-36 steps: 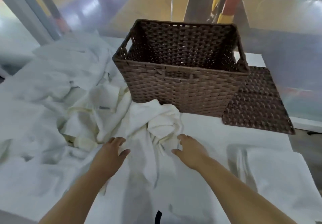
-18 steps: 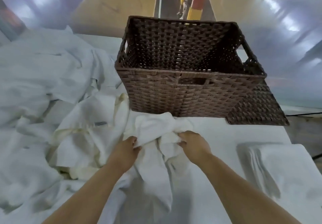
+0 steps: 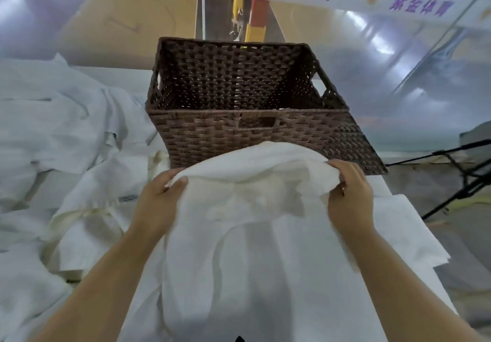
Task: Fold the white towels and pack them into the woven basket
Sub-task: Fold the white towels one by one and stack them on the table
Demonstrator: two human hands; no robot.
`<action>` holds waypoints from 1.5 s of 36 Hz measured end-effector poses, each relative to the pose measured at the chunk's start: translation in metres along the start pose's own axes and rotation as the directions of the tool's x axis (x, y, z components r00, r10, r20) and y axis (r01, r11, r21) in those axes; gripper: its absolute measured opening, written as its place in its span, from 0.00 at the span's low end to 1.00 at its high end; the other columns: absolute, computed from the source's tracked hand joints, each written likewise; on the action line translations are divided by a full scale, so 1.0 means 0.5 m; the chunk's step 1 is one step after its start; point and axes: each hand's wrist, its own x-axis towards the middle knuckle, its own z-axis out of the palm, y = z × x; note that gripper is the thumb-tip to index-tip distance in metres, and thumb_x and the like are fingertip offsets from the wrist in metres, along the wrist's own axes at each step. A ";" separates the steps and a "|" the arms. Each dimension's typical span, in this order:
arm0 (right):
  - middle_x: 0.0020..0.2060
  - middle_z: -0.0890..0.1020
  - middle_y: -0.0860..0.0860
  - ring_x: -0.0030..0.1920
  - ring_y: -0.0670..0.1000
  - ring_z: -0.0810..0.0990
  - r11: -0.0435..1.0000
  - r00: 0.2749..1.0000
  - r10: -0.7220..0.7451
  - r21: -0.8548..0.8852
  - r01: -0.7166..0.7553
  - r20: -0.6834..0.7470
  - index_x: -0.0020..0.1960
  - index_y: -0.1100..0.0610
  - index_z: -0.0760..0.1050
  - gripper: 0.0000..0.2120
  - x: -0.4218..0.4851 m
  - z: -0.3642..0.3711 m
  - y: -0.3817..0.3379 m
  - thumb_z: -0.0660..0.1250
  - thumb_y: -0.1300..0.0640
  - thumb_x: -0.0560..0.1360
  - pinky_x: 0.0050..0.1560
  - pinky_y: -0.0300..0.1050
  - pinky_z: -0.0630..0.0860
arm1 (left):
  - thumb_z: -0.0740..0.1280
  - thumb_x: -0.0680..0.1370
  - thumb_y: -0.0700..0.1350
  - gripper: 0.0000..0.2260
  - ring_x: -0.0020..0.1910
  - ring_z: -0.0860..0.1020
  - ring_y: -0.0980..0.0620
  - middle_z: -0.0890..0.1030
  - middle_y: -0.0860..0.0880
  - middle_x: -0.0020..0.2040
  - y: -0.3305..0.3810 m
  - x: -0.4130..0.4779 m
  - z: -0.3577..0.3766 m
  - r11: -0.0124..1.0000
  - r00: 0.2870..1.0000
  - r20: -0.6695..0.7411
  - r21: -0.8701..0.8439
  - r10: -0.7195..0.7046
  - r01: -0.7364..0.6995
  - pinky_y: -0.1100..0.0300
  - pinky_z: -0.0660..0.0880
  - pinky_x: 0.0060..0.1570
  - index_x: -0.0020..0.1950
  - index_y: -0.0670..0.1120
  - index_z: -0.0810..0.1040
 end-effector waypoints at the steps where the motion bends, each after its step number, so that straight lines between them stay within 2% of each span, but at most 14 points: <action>1: 0.46 0.76 0.52 0.47 0.42 0.71 0.999 0.999 -0.034 0.013 0.034 -0.024 0.53 0.66 0.78 0.19 0.005 -0.015 -0.005 0.56 0.72 0.66 0.50 0.23 0.66 | 0.64 0.78 0.50 0.09 0.43 0.81 0.59 0.84 0.58 0.42 0.009 -0.007 -0.001 1.000 1.000 0.017 -0.025 0.011 -0.011 0.59 0.75 0.46 0.44 0.62 0.81; 4: 0.47 0.77 0.51 0.47 0.39 0.71 0.999 0.999 -0.033 0.012 0.033 -0.006 0.53 0.64 0.78 0.21 0.008 -0.050 0.001 0.55 0.72 0.65 0.49 0.21 0.65 | 0.66 0.77 0.49 0.08 0.42 0.83 0.50 0.85 0.52 0.39 0.024 -0.022 -0.002 0.996 0.989 0.148 -0.077 -0.028 0.040 0.54 0.77 0.47 0.43 0.55 0.84; 7: 0.52 0.81 0.55 0.51 0.50 0.76 0.985 0.978 0.139 -0.129 -0.119 0.156 0.58 0.60 0.78 0.21 -0.001 -0.066 0.051 0.59 0.74 0.70 0.48 0.29 0.65 | 0.67 0.76 0.47 0.08 0.37 0.83 0.46 0.85 0.45 0.39 0.022 -0.032 0.010 0.989 0.936 0.321 0.022 -0.147 0.148 0.56 0.77 0.40 0.40 0.47 0.83; 11: 0.62 0.76 0.58 0.61 0.60 0.74 0.814 0.758 0.546 -0.440 -0.379 0.357 0.70 0.56 0.68 0.23 -0.043 -0.082 0.129 0.61 0.65 0.75 0.58 0.49 0.70 | 0.64 0.78 0.46 0.10 0.30 0.81 0.47 0.82 0.42 0.34 -0.012 -0.044 0.057 0.902 0.813 0.446 0.378 -0.373 0.206 0.58 0.77 0.29 0.43 0.41 0.79; 15: 0.56 0.79 0.54 0.55 0.57 0.77 0.782 0.735 0.585 -0.478 -0.400 0.343 0.63 0.53 0.72 0.15 -0.123 -0.072 0.135 0.62 0.58 0.76 0.49 0.46 0.71 | 0.62 0.78 0.50 0.10 0.43 0.79 0.50 0.81 0.48 0.46 -0.066 -0.036 0.097 0.704 0.879 0.377 0.707 -0.290 -0.071 0.58 0.74 0.40 0.49 0.45 0.78; 19: 0.55 0.79 0.49 0.53 0.51 0.77 0.823 0.673 0.552 -0.453 -0.344 0.493 0.58 0.51 0.74 0.11 -0.215 -0.016 0.111 0.64 0.51 0.77 0.47 0.42 0.70 | 0.59 0.80 0.53 0.14 0.52 0.75 0.50 0.78 0.49 0.57 -0.106 -0.021 0.130 0.659 0.907 0.382 0.731 -0.177 -0.179 0.59 0.70 0.47 0.60 0.48 0.74; 22: 0.61 0.75 0.49 0.60 0.51 0.75 0.834 0.560 0.548 -0.455 -0.311 0.621 0.68 0.51 0.68 0.20 -0.260 0.037 0.092 0.61 0.47 0.78 0.55 0.45 0.72 | 0.59 0.79 0.52 0.19 0.62 0.71 0.48 0.72 0.47 0.64 -0.131 -0.004 0.158 0.647 0.869 0.472 0.710 -0.145 -0.278 0.56 0.70 0.58 0.70 0.49 0.68; 28: 0.74 0.59 0.50 0.70 0.55 0.62 0.863 0.493 0.503 -0.446 -0.238 0.710 0.73 0.49 0.61 0.22 -0.291 0.124 0.076 0.55 0.46 0.80 0.64 0.49 0.68 | 0.58 0.80 0.50 0.20 0.66 0.68 0.47 0.68 0.49 0.70 -0.157 0.015 0.197 0.575 0.717 0.676 0.659 -0.169 -0.485 0.55 0.65 0.66 0.72 0.51 0.66; 32: 0.73 0.59 0.48 0.69 0.54 0.60 0.854 0.514 0.509 -0.479 -0.201 0.690 0.68 0.47 0.68 0.19 -0.315 0.128 0.085 0.54 0.44 0.80 0.63 0.48 0.68 | 0.55 0.81 0.52 0.15 0.62 0.71 0.48 0.72 0.50 0.64 -0.161 -0.002 0.208 0.608 0.708 0.678 0.652 -0.200 -0.453 0.53 0.68 0.62 0.66 0.56 0.72; 36: 0.67 0.67 0.48 0.63 0.54 0.66 0.799 0.528 0.596 -0.514 -0.314 0.605 0.58 0.52 0.78 0.19 -0.323 0.092 0.113 0.55 0.42 0.79 0.57 0.45 0.70 | 0.56 0.79 0.60 0.13 0.51 0.76 0.49 0.76 0.51 0.49 -0.150 -0.028 0.218 0.685 0.743 0.619 0.658 -0.255 -0.313 0.53 0.72 0.52 0.42 0.58 0.76; 39: 0.60 0.70 0.51 0.61 0.55 0.70 0.693 0.510 0.720 -0.444 -0.567 0.472 0.53 0.58 0.79 0.19 -0.333 0.063 0.133 0.62 0.42 0.77 0.54 0.46 0.71 | 0.59 0.76 0.65 0.19 0.53 0.77 0.51 0.77 0.56 0.54 -0.144 -0.048 0.235 0.723 0.741 0.586 0.660 -0.327 -0.202 0.56 0.73 0.52 0.57 0.53 0.75; 42: 0.54 0.69 0.54 0.55 0.56 0.71 0.626 0.516 0.779 -0.498 -0.601 0.356 0.55 0.59 0.71 0.20 -0.351 0.046 0.138 0.69 0.45 0.73 0.46 0.45 0.69 | 0.62 0.73 0.67 0.32 0.57 0.77 0.48 0.77 0.49 0.62 -0.135 -0.071 0.263 0.684 0.771 0.524 0.712 -0.363 -0.162 0.56 0.73 0.55 0.67 0.46 0.70; 48: 0.49 0.71 0.53 0.44 0.55 0.74 0.436 0.319 0.883 -0.347 -0.831 0.344 0.55 0.59 0.63 0.20 -0.363 0.064 0.146 0.71 0.53 0.73 0.36 0.43 0.66 | 0.70 0.71 0.57 0.16 0.54 0.78 0.46 0.79 0.47 0.55 -0.125 -0.110 0.308 0.622 0.771 0.498 0.764 -0.396 -0.174 0.56 0.73 0.54 0.53 0.48 0.76; 54: 0.36 0.73 0.49 0.35 0.49 0.72 0.452 0.318 0.872 -0.359 -0.817 0.373 0.40 0.55 0.65 0.09 -0.360 0.079 0.146 0.65 0.56 0.74 0.31 0.43 0.66 | 0.69 0.74 0.52 0.17 0.51 0.77 0.47 0.80 0.47 0.53 -0.152 -0.099 0.285 0.696 0.774 0.531 0.698 -0.346 -0.167 0.58 0.71 0.46 0.57 0.44 0.75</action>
